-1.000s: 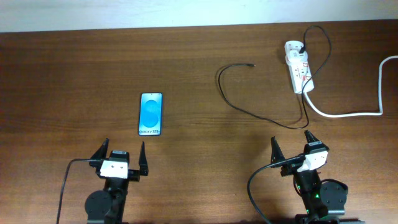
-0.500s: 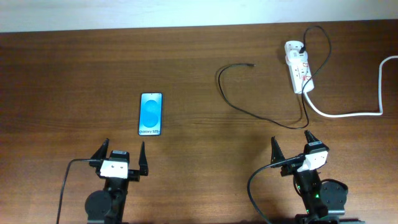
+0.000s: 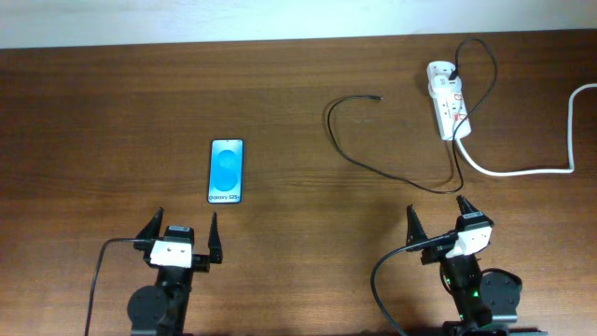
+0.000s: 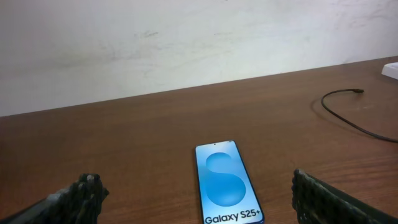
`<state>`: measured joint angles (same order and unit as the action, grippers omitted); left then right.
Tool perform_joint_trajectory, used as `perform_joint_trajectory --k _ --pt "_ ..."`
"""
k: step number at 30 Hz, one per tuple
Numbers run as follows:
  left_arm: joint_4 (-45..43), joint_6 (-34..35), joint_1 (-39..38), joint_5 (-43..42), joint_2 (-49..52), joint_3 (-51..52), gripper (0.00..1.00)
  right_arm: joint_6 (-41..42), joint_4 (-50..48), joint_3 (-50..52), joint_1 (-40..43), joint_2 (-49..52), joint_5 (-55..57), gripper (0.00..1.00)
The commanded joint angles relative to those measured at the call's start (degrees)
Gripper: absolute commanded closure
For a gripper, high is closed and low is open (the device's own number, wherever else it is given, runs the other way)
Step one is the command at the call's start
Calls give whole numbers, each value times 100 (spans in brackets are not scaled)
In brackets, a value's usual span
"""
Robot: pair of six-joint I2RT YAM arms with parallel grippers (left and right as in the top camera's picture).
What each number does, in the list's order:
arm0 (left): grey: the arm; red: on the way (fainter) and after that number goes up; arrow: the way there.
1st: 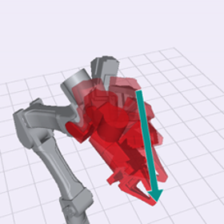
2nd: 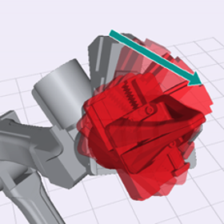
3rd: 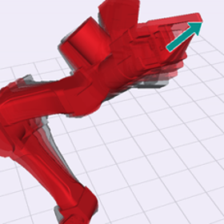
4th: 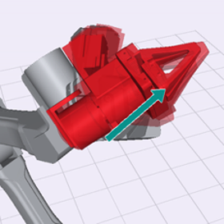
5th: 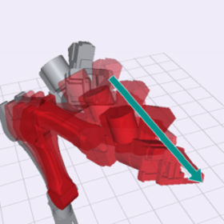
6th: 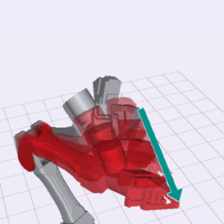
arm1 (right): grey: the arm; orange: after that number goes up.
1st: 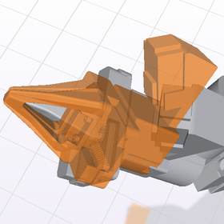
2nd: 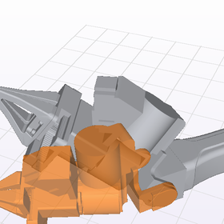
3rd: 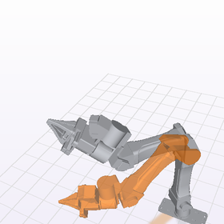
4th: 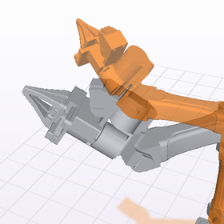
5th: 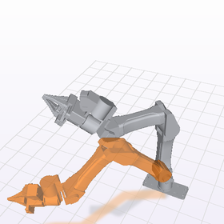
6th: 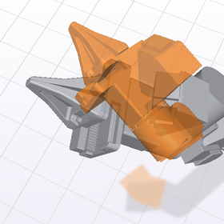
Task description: Plug charger to phone and switch on socket
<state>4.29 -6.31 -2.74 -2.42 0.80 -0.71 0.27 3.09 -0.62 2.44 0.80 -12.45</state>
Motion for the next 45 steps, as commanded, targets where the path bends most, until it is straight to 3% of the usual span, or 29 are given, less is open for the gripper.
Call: perform_joint_trajectory --k 1,27,29,32,35,41,45 --pt "28 -46 39 -20 -39 24 1 66 37 31 31 -39 50 2" --pt "-151 -46 39 -177 -39 9 1 66 35 31 31 -39 50 2" --pt "-92 -44 39 -629 -39 -205 1 66 37 31 31 -39 50 2" --pt "577 -46 39 -638 212 -907 1 66 35 31 31 -39 50 2" --pt "610 -46 39 -638 640 -1318 1 66 35 31 31 -39 50 2" --pt "1128 -46 39 -643 2282 -2682 1 66 37 31 31 -39 50 2" --pt "2061 -44 39 -820 3440 -3993 1 66 37 31 31 -39 50 2"
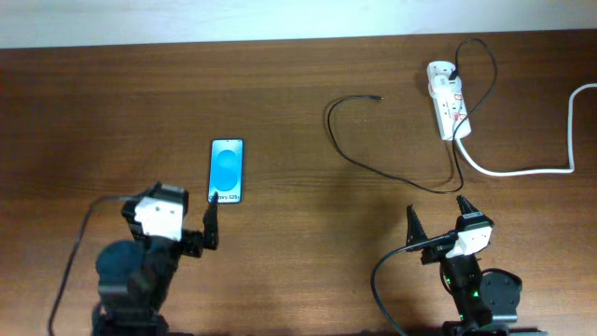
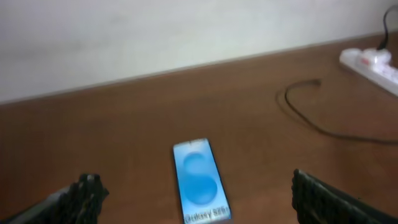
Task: Plug charger to phone and switch on socket
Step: 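Move the left gripper forward over the blue phone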
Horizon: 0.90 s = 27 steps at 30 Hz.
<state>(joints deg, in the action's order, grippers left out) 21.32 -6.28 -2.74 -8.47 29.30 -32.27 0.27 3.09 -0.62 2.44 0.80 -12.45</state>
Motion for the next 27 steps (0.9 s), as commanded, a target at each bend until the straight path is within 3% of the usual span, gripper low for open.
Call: perform_joint_trajectory --k 1,3,7,11,13,18,24,27 --pt "688 -46 39 -210 887 -1250 1 66 35 31 31 -39 50 2" --pt "1353 -46 39 -459 1386 -1971 1 66 35 31 31 -39 50 2" --pt "1840 -46 39 -1255 1749 -2138 1 66 37 31 31 -39 50 2" --pt "1943 -48 39 -2190 2017 -2138 1 66 37 31 31 -39 50 2" --pt "1808 -46 39 -2168 2072 -2138 1 66 37 31 31 -39 50 2" --pt "1580 949 39 -538 2518 -2321 1 66 37 31 31 -39 50 1" --pt "1652 975 31 -431 4059 -3119 1 66 37 31 31 -39 50 2" --pt "1823 1202 -214 525 4962 -3556 1 66 37 31 31 -39 50 2"
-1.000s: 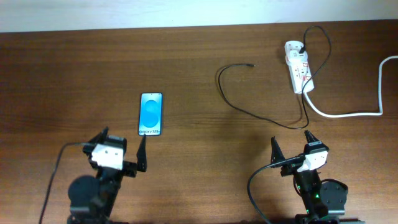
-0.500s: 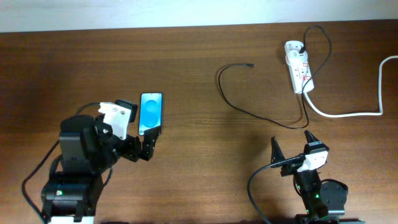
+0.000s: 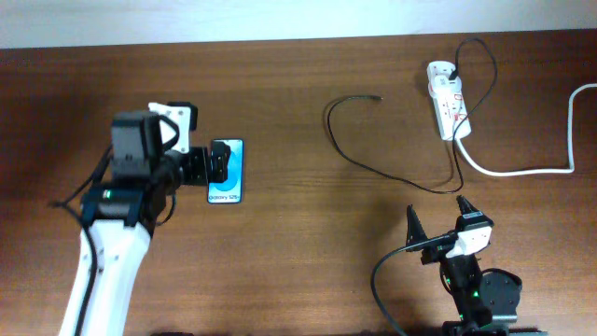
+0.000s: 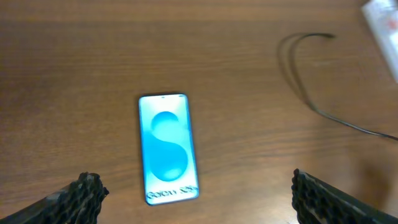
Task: Plug charger to phone and switch on socket
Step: 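Move the left gripper forward over the blue phone, then lower the left gripper and close it on the phone's bottom edge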
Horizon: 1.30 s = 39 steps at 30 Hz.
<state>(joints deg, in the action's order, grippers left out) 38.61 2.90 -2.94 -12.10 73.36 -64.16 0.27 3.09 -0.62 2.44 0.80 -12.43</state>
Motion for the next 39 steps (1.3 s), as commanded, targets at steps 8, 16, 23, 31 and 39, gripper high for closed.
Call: perform_joint_trajectory --k 8,16,23,31,39 --pt "-258 354 -422 1080 2155 -415 1 66 35 31 31 -39 48 2" --pt "-850 354 -422 994 2796 -415 1 66 37 31 31 -39 48 2" --pt "-1121 352 -496 999 3104 -415 1 68 37 31 31 -39 48 2" --pt "-1207 352 -544 1010 3217 -413 1 66 37 31 31 -39 48 2" --pt "-1211 354 -544 1091 3338 -413 1 66 37 31 31 -39 48 2"
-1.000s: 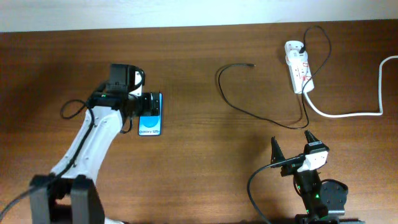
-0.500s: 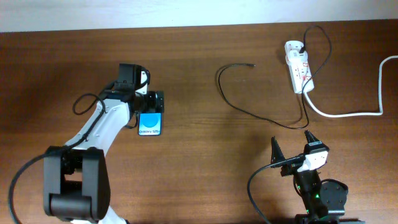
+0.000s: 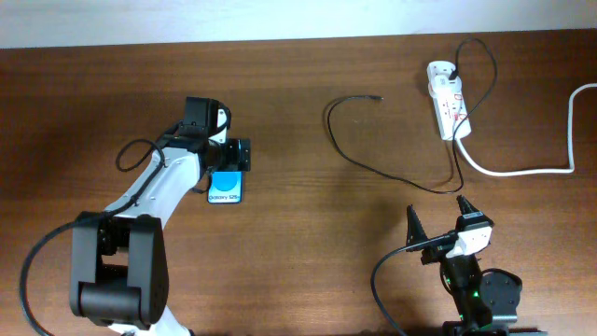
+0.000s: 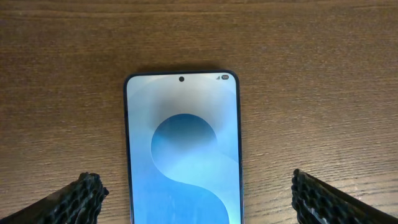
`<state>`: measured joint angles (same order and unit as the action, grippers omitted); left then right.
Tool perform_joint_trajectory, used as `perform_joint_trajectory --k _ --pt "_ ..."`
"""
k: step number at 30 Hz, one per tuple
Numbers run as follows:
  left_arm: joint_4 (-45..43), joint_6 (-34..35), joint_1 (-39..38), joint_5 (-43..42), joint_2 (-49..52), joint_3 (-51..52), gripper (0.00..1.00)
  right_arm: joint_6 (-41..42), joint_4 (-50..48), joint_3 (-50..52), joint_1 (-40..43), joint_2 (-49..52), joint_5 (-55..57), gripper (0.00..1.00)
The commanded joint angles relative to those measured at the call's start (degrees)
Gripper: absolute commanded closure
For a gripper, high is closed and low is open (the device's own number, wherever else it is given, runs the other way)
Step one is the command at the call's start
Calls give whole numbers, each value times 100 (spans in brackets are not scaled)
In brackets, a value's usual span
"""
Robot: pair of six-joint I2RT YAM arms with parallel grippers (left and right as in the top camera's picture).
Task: Plug charger to phone and switch on socket
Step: 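Lower the left gripper and close it on the phone's bottom edge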
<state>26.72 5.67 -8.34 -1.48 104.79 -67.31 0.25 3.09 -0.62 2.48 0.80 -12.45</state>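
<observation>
The phone (image 3: 226, 186) lies flat on the wooden table, blue screen lit; its upper half is hidden in the overhead view by my left gripper (image 3: 227, 156). Through the left wrist camera the phone (image 4: 182, 149) fills the middle, and my left gripper (image 4: 196, 202) is open low over it, one finger on each long side, not touching. The black charger cable (image 3: 373, 159) curls over the table, its free plug end (image 3: 377, 97) pointing right. The cable runs to the white socket strip (image 3: 447, 99) at the back right. My right gripper (image 3: 438, 217) is open near the front edge.
A thick white lead (image 3: 532, 168) runs from the socket strip off the right edge. The wooden table (image 3: 298, 243) ends at a pale wall along the back. Bare wood lies between the phone and the cable loop.
My left gripper has moved right and lower, from just left of the phone to directly over its upper half. The phone now looms much larger in the wrist view. The right arm is unchanged.
Both grippers first rested open at the front edge, the phone ahead of the left one. The left arm then stood raised and turned toward the phone, later reached to its left side, and now straddles it from above. Phone, cable and socket have stayed put.
</observation>
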Motion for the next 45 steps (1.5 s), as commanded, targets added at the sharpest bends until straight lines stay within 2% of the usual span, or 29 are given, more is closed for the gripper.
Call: perform_joint_trajectory --k 1,12,20,25,28,33,41,45 --pt "-24 76 -4 42 264 -98 1 68 37 31 26 -39 50 2" --pt "-223 76 -4 42 909 -98 1 68 35 31 26 -39 50 2" --pt "173 74 -2 48 1008 -98 1 68 37 31 26 -39 50 2" --pt "433 76 -2 422 1010 15 1 68 37 31 26 -39 50 1" --pt "396 76 -13 374 1128 83 1 68 35 31 26 -39 50 1" --pt "428 74 -13 -240 1263 85 1 68 37 31 26 -39 50 2" --pt "551 74 -15 -236 1263 90 1 68 37 31 26 -39 50 2" --pt "474 74 -15 -216 1263 208 14 68 37 31 26 -39 50 2"
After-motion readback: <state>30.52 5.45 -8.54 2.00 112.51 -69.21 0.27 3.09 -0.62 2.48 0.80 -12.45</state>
